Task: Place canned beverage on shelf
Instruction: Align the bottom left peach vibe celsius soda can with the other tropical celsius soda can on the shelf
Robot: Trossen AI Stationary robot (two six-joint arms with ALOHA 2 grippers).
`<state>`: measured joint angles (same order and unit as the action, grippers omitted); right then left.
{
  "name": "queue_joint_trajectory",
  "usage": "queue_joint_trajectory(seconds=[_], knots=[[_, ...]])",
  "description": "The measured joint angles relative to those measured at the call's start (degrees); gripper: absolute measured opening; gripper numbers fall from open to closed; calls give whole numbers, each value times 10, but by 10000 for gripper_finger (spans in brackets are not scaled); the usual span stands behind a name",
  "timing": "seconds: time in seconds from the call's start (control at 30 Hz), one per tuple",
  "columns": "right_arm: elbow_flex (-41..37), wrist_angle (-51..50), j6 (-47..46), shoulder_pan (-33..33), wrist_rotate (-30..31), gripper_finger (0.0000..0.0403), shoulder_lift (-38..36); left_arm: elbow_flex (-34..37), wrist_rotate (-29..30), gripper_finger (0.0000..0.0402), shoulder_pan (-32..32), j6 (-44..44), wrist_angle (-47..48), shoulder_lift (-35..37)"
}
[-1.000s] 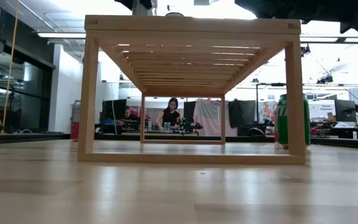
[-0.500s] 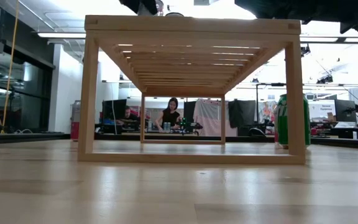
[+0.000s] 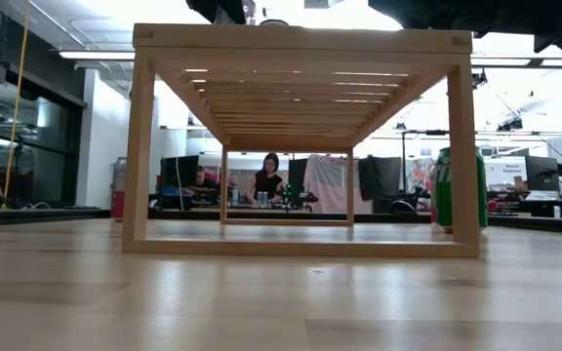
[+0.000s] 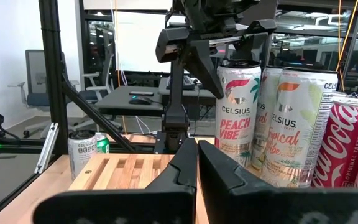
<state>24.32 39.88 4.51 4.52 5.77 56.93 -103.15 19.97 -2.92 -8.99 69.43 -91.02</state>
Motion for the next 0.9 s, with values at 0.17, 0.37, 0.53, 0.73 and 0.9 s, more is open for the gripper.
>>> queue_joint_trajectory(seconds=[0.17,0.37,0.53,0.73,0.9], knots=[[0,0,0,0,0,0,0,0,0,289,0,-13,-1,1],[0,0,0,0,0,0,0,0,0,290,0,-17,-4,17],[0,0,0,0,0,0,0,0,3,290,0,-35,-9,25],[0,-1,0,0,0,0,0,0,8,290,0,-36,-39,26],[0,-2,0,0,0,0,0,0,9,290,0,-29,-38,26]])
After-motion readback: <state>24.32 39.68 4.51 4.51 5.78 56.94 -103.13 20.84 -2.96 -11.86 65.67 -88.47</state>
